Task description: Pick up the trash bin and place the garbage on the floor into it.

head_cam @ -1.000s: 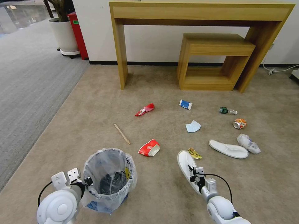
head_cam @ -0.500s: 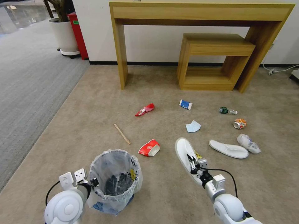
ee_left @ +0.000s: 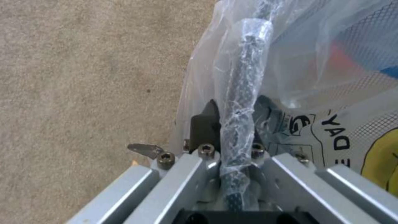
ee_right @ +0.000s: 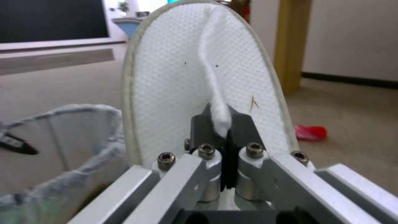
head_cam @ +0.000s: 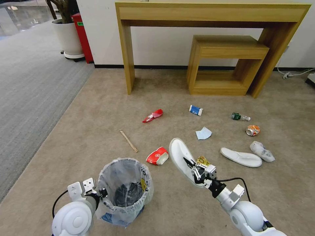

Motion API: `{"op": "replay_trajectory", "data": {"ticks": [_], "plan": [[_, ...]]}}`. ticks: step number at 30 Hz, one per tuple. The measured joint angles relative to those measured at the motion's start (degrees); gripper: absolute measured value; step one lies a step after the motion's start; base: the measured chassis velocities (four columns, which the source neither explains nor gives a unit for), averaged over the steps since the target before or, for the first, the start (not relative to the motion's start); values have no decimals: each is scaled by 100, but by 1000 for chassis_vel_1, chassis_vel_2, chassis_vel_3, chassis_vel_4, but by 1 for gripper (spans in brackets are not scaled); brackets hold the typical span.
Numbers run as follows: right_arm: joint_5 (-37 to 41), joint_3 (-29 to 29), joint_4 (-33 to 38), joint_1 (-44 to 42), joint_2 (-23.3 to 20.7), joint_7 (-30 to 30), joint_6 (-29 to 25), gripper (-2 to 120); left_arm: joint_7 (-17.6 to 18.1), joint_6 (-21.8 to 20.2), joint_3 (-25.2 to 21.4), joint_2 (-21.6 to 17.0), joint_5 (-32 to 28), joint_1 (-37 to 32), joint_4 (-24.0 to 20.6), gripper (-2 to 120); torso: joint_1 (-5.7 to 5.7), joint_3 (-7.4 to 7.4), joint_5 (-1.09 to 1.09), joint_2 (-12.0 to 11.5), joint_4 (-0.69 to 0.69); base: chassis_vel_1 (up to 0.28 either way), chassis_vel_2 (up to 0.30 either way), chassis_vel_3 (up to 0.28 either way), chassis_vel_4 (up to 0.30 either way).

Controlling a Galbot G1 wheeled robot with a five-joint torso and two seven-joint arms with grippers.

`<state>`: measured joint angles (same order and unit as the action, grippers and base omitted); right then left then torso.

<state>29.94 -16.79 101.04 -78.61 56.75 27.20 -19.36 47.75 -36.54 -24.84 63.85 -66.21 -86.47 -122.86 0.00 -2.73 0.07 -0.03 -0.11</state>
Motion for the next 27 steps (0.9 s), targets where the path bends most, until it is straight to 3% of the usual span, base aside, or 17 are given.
{"op": "replay_trajectory", "data": {"ticks": [11, 27], "plan": [[171, 42, 211, 131, -312, 769, -164, 0, -32, 9, 310, -76, 214, 56, 66, 0, 0, 1, -2, 2, 1, 0, 0, 0, 0], [730, 647, 428, 862, -461, 750, -183, 0, -75, 16, 797, -24, 526, 114, 125, 0, -1, 0, -2, 2, 1, 0, 0, 0, 0]]}}
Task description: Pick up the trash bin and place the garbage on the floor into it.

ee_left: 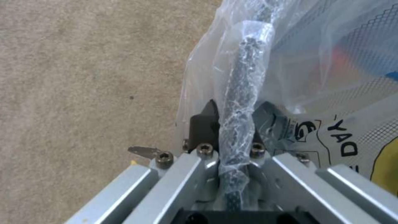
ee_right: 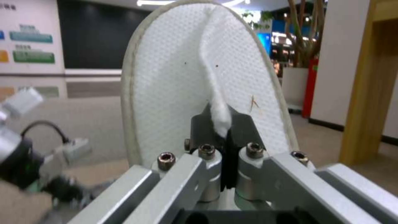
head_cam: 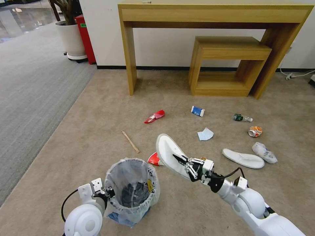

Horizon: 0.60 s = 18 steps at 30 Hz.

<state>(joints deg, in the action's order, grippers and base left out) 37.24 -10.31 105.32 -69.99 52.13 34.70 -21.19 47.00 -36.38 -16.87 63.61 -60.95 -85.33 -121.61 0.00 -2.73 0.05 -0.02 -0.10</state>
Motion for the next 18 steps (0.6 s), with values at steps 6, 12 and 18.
{"op": "replay_trajectory", "data": {"ticks": [6, 12, 18], "plan": [[274, 428, 6, 459, 93, -170, -19, 0, -37, 0, 105, 60, 69, 23, 0, 0, 0, -1, 7, -1, -2, 0, 0, 0, 0], [391, 639, 35, 630, 120, -314, -28, 0, -48, -2, 105, 79, 76, 31, 0, 0, 0, -2, 8, -2, -3, 0, 0, 0, 0], [466, 813, 97, 758, 136, -423, -39, 0, 5, -12, 105, 79, -52, 58, -20, 0, 0, -2, 9, -2, -3, 0, 0, 0, 0]]}}
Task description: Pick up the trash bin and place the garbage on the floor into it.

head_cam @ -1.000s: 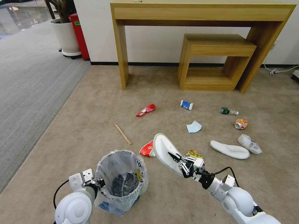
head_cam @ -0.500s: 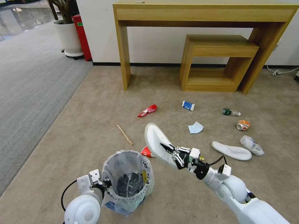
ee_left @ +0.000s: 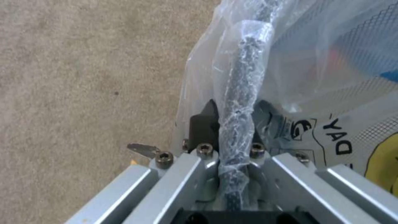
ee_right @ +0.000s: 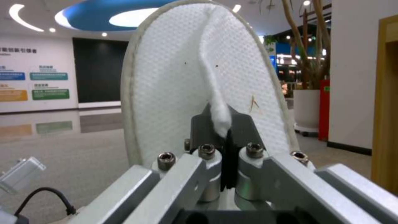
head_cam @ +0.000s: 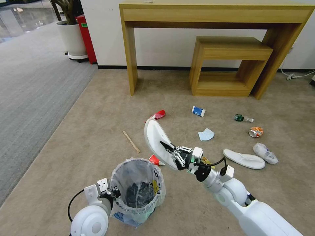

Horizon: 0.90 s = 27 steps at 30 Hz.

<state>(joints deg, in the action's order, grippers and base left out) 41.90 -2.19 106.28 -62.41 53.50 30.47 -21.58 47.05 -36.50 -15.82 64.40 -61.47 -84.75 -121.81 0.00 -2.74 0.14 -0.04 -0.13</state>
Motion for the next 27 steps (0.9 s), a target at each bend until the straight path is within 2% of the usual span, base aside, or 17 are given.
{"op": "replay_trajectory", "data": {"ticks": [9, 27], "plan": [[-36, 5, -10, 1, -31, 1, -11, 0, 49, -93, -260, -47, -317, -31, -201, 0, 1, -5, 12, -3, -4, 0, 0, 0, 0], [-62, -22, -20, -16, -74, 14, -22, 0, 112, -105, -709, -192, -664, -18, -705, 0, 2, 0, -2, -3, 0, 0, 0, 0, 0]]}}
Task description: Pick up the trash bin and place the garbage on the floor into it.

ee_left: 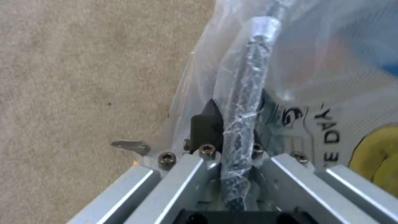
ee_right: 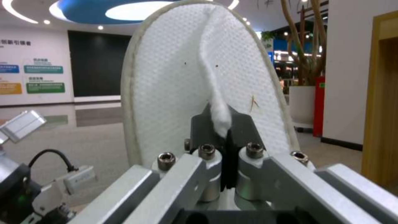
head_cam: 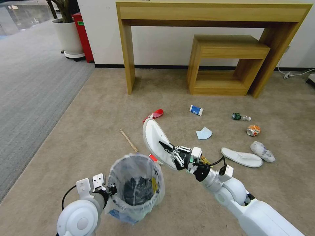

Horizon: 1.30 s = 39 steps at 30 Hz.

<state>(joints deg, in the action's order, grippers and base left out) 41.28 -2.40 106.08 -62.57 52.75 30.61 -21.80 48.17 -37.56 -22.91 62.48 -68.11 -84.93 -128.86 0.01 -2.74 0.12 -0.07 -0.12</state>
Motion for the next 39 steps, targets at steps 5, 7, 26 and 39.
{"op": "replay_trajectory", "data": {"ticks": [5, 7, 26, 39], "plan": [[-38, -4, 0, -22, 6, 3, -7, 0, 1, 17, -64, -8, -39, 8, -42, 0, 0, 0, 0, 0, 0, 0, 0, 0, 0], [-41, -8, 0, -28, 6, 3, -10, 0, 1, 26, -80, -1, -49, 12, -45, 0, 0, 0, 0, 0, 0, 0, 0, 0, 0], [174, 651, 175, 313, 24, -173, -21, 0, 9, 42, 31, 78, -65, 83, 66, 0, 0, 1, 0, 2, 0, 0, 0, 0, 0], [377, 1475, 69, 919, 138, -268, -40, 0, 8, 43, 105, 184, -4, 123, 145, 0, 0, 0, 0, 2, 0, 0, 0, 0, 0]]}}
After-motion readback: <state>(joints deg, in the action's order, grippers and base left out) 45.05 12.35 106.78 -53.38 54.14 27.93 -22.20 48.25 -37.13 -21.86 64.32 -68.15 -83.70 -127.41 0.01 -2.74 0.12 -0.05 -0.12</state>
